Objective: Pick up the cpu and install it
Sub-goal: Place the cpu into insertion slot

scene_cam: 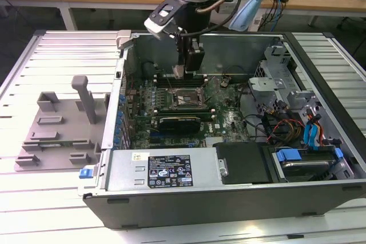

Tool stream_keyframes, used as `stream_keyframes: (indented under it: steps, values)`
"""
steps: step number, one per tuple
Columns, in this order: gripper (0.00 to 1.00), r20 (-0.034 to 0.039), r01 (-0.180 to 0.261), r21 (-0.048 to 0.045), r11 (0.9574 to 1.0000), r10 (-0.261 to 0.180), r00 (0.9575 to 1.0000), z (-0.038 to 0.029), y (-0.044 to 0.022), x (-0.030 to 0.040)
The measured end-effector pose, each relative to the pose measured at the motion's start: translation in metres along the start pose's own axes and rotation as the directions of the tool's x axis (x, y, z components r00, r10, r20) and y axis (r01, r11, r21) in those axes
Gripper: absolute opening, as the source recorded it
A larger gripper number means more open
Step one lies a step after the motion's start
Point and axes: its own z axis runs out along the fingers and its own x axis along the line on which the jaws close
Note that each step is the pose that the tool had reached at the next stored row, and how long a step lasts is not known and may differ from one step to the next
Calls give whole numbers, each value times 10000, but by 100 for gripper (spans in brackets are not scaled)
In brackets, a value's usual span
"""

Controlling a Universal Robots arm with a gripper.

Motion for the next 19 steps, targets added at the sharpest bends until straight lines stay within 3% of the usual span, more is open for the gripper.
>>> stream_keyframes:
  steps: [1, 3, 5, 7, 9, 19]
  values:
    - [55, -8, -211, 9, 9998, 211, 9998, 1, 0, 0]
    - [55, -8, -211, 8, 9998, 211, 9998, 1, 0, 0]
    - [55, -4, -215, -113, 9997, 215, 9998, 9, 1, 0]
    - [55, 20, -233, -503, 9985, 234, 9997, 26, -1, -7]
    - [55, 28, -236, -634, 9977, 238, 9997, 53, 0, -14]
    - [55, 29, -239, -635, 9977, 241, 9997, 201, 4, -8]
